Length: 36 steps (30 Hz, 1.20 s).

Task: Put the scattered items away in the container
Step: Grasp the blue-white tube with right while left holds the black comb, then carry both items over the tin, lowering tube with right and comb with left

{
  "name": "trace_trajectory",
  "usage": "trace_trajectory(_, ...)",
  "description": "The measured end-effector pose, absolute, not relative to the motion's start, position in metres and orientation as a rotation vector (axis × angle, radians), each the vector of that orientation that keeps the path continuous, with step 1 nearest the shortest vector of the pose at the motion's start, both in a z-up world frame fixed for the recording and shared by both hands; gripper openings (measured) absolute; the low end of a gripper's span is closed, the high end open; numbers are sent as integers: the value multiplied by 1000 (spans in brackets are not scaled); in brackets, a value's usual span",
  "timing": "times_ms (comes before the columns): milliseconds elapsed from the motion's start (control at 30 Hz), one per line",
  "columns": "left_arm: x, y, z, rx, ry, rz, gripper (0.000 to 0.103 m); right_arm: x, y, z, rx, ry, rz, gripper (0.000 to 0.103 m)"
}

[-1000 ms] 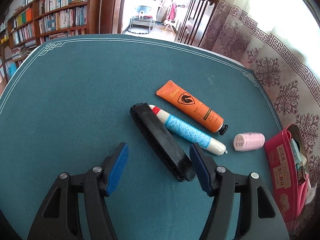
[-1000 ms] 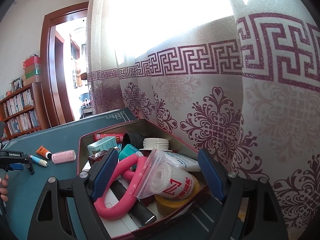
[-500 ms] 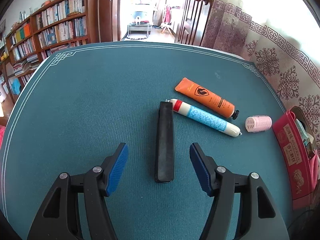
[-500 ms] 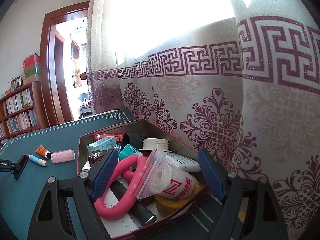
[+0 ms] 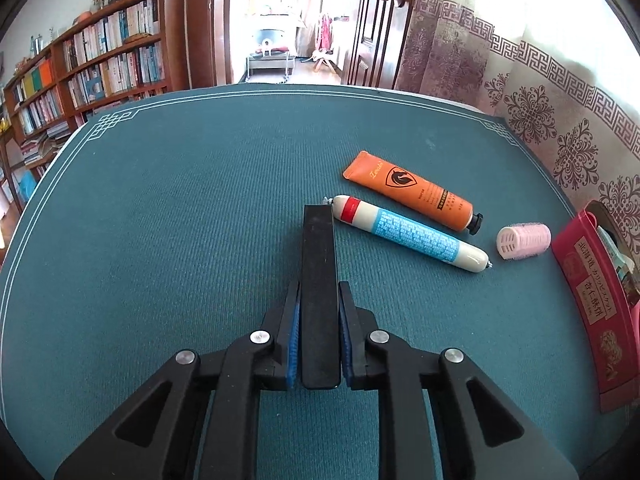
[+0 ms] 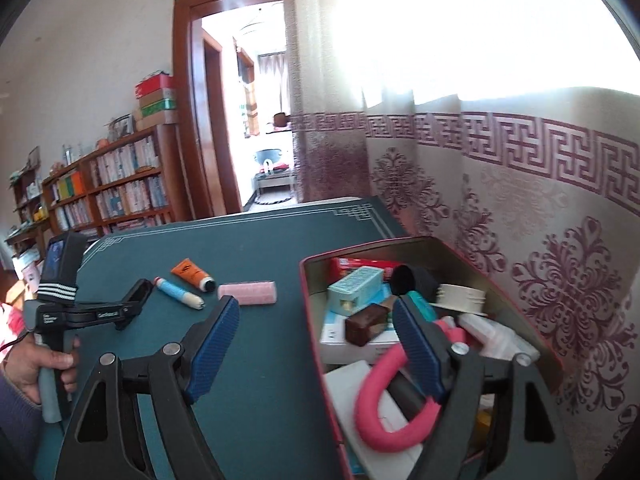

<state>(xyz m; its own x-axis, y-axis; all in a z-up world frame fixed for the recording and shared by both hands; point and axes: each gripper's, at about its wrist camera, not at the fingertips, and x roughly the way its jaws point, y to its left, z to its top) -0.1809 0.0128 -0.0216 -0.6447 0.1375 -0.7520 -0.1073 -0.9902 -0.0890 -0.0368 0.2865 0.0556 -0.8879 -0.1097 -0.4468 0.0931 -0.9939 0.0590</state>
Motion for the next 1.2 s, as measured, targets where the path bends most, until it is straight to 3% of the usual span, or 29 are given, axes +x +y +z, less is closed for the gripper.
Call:
trace_trajectory(167,-178,-1,-17,-1239,-41,2830,18,-93,218,39,826,127,-2705,55)
trace_trajectory(233,-178,-6,-15,-1231,-44,2851,18,-117,199,28,885,149,-2631,51)
trace_trajectory(667,-187,-27,-21,-1280,-148,2851,18,-194,125,-26,1030,466,-2412,49)
trace_trajectory(733,-186,-26,-22,-1278,-142,2851,18,-198,123,-28,1035,469,-2395,45)
trace_trajectory(933,-186,-23,-23,-1275,-131,2853,18,-187,123,-27,1046,436,-2385,19)
trace_trajectory(1200,-181,-21,-22,-1266,-129,2839,18,-172,144,-25,1104,201,-2407,19)
